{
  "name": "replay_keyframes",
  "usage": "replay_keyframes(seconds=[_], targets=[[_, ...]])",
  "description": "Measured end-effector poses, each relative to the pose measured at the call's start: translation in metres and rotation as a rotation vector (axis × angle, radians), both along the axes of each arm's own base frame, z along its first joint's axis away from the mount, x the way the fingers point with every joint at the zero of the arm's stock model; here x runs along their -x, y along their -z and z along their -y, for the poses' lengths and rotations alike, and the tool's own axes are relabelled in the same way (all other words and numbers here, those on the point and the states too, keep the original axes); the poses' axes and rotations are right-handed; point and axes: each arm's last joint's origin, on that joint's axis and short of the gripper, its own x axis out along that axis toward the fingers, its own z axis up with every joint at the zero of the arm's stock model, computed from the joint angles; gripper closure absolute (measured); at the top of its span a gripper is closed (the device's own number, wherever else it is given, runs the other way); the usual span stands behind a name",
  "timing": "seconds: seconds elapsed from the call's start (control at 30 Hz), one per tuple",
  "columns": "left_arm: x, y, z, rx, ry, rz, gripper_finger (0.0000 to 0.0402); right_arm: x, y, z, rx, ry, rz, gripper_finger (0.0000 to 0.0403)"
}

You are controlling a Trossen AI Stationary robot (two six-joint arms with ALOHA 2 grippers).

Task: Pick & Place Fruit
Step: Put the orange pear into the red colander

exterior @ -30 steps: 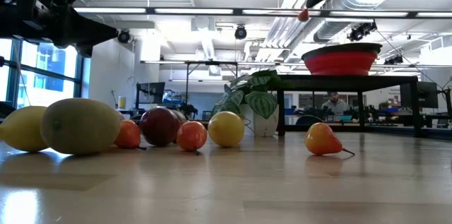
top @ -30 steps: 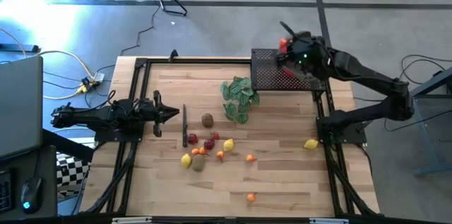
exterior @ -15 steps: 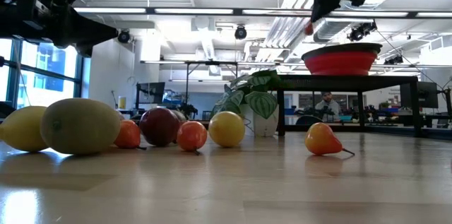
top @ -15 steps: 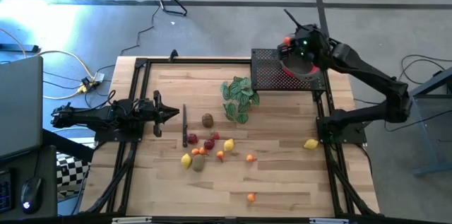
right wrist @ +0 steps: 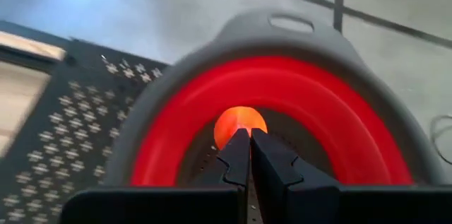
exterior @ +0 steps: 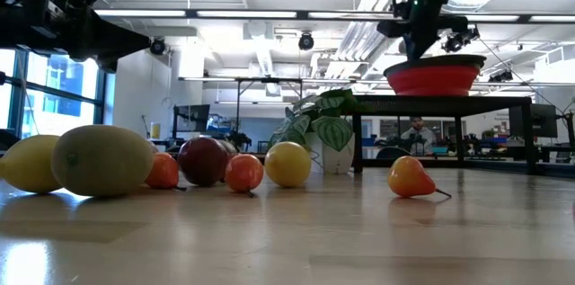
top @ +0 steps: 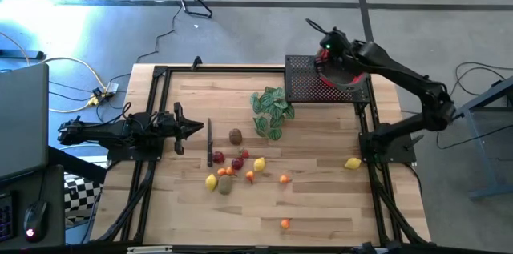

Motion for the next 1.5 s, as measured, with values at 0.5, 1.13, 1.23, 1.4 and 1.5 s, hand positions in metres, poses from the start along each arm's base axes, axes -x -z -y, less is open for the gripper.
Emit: replay_keyframes(seconds=[0.5, 1.13, 1.23, 1.4, 1.5], targets=[[0.000, 0.000, 0.000, 0.000, 0.000, 0.000, 0.0368, -0.003, 0.034, 0.019, -0.237, 0.020, -0.062, 0.0399], [0.000, 0.000, 0.000, 0.000, 0.000, -0.001, 0.0368, -0.006, 0.041, 0.022, -0.269, 0.017, -0.081, 0.0399], [0.000, 0.000, 0.000, 0.000, 0.000, -0.001, 0.0368, -0.006, 0.041, 0.022, -0.269, 0.018, -0.081, 0.0399], [0.000, 0.000, 0.000, 0.000, 0.000, -0.002, 0.0368, -0.006, 0.041, 0.022, -0.267, 0.017, -0.080, 0.0399], [0.000, 0.000, 0.000, 0.000, -0.001, -0.001, 0.0368, -0.006, 0.041, 0.022, -0.267, -0.004, -0.094, 0.0399]])
